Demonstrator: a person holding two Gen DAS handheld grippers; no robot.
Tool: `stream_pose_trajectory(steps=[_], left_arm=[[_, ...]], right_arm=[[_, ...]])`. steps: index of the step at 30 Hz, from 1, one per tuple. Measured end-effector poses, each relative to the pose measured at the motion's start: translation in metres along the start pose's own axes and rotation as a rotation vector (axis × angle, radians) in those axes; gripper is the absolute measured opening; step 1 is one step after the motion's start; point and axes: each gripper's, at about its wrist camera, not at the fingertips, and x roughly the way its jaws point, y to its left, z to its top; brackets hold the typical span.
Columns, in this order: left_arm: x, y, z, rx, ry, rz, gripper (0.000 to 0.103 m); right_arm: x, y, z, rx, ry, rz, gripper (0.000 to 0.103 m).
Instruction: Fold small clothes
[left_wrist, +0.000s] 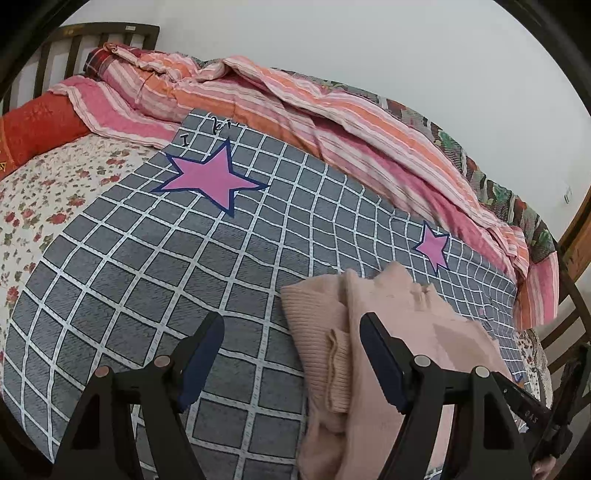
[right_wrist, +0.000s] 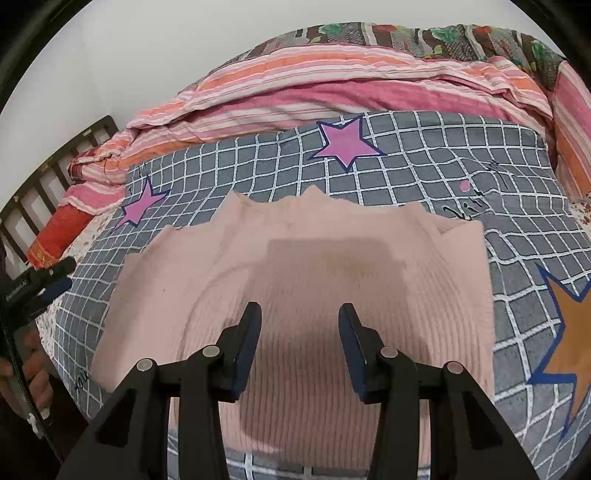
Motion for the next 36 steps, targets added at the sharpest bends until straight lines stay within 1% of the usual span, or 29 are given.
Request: stream_pose_trajectory(steps=[3,8,13,16,20,22,24,31,36], left_arm=[[0.006,0.004,-0.001,-0.003,0.016,-0.014,0.074],[0.016,0.004,-0.007,0.023,0.057,-0.067,0.074],[0.021,0.001,-0.02,0.041,0.101,-0.127,0.074],[0.024,-0.003,-0.036,0.047,0.145,-0.177,0.074],[0.023,-0.007,-0.057,0.066,0.182,-0.175,0.074],[0.023,-0.009,-0.066,0.079,0.2,-0.171,0.074],[0.02,-0.011,-0.073,0.092,0.2,-0.159,0.074],[0.01,-0.012,-0.085,0.097,0.211,-0.158,0.075],[0.006,-0.01,-0.093,0.092,0.213,-0.164,0.076]], right_arm=[[0.012,0.001,0.005,0.006,0.004,0.007,0.043],[0.041,0.012,0.014,-0.01,0.039,-0.005,0.043],[0.071,0.025,0.023,-0.033,0.057,-0.039,0.045],[0.083,0.031,0.024,-0.073,0.064,-0.076,0.046],[0.077,0.034,0.021,-0.092,0.075,-0.096,0.046],[0.068,0.038,0.015,-0.116,0.07,-0.099,0.046],[0.058,0.041,0.006,-0.147,0.059,-0.106,0.046],[0.025,0.046,-0.026,-0.209,0.018,-0.112,0.046],[0.012,0.05,-0.042,-0.23,0.011,-0.119,0.046]])
